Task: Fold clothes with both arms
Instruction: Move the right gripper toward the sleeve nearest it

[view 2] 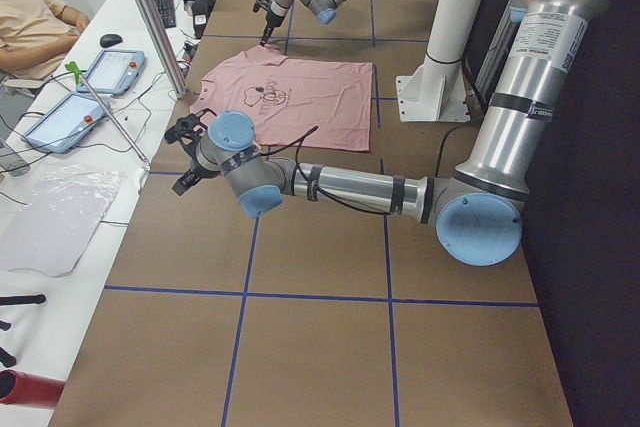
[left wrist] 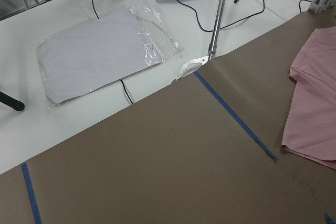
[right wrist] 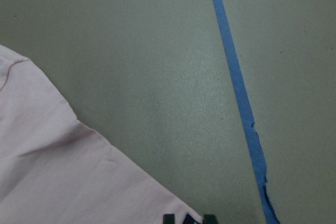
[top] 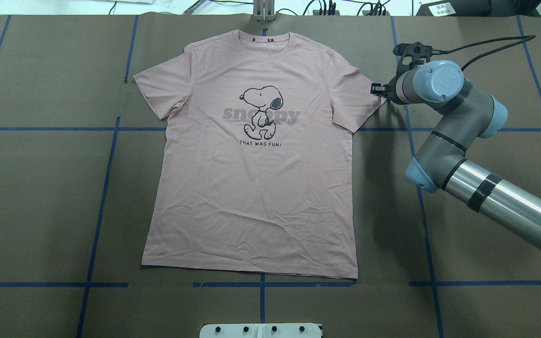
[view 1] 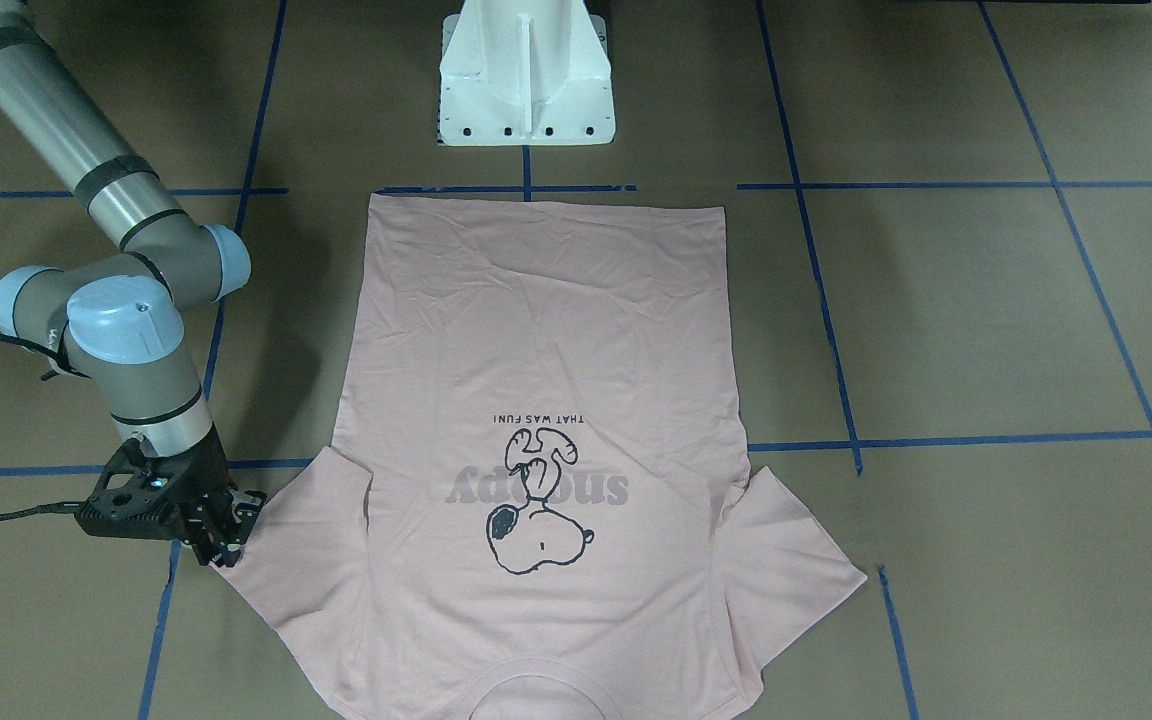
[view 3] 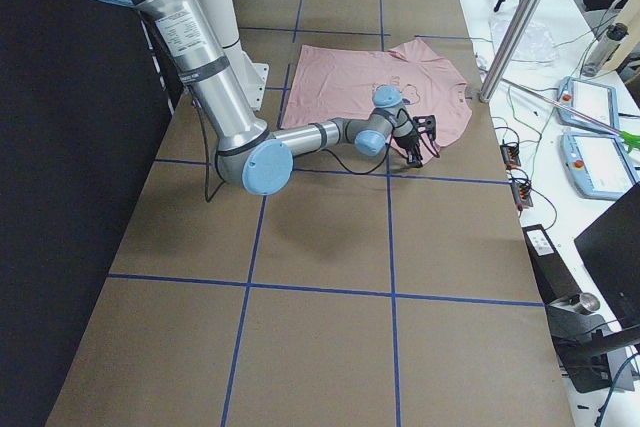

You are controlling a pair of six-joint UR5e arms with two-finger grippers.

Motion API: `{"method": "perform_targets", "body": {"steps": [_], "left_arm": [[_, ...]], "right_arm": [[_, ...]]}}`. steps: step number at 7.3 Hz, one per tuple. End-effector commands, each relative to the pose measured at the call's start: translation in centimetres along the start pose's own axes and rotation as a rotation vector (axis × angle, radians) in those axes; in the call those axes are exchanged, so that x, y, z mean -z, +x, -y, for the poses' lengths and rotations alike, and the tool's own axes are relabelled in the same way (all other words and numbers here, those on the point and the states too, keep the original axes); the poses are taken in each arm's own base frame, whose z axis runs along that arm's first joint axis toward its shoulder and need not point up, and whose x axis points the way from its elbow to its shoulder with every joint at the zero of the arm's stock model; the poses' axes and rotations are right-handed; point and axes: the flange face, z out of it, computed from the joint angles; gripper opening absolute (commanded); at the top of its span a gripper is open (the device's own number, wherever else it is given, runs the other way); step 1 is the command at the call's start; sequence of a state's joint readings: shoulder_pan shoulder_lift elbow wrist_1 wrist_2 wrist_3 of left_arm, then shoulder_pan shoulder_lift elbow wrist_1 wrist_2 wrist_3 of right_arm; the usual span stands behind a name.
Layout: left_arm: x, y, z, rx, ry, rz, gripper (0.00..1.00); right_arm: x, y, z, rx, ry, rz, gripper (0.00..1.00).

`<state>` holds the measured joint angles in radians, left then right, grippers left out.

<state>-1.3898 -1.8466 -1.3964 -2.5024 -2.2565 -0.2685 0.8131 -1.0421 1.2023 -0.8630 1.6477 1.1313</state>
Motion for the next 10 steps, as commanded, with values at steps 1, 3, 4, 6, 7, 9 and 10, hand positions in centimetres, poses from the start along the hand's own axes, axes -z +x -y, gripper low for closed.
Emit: {"method": "perform_targets", "body": {"steps": [1,3,4,6,7,9,10], "left_arm": [[0.0,-0.1,-0.1,0.0,0.0,0.002,1.0],[-0.1,-0.1,-0.2,0.001,-0.002,0.0,1.0],[-0.1,-0.1,-0.2,0.001,-0.001,0.002,1.0],[0.1,0.1,0.0,0.007,0.003,-0.001,1.0],[0.0,0.0,-0.1,0.007,0.001,0.0,1.0],[0.0,0.0,-0.1,0.009,0.001,0.0,1.0],[0.0,-0.1,-0.2,0.01,0.0,0.0,1.0]], "right_arm": [[1.1,-1.4,0.5,-0.012,0.012,0.025,0.0],[3.0,-5.5,2.4,-0.034,0.02,0.025,0.0],[3.5,-8.9,2.1,-0.033,0.03,-0.002,0.0],[5.0,-17.8,0.2,-0.061,0.066,-0.042,0.0],[4.5,-19.9,-0.9,-0.054,0.071,-0.049,0.0],[3.8,-20.9,-2.6,-0.029,0.097,-0.064,0.0],[3.5,-20.7,-2.9,-0.026,0.094,-0.071,0.0]]}}
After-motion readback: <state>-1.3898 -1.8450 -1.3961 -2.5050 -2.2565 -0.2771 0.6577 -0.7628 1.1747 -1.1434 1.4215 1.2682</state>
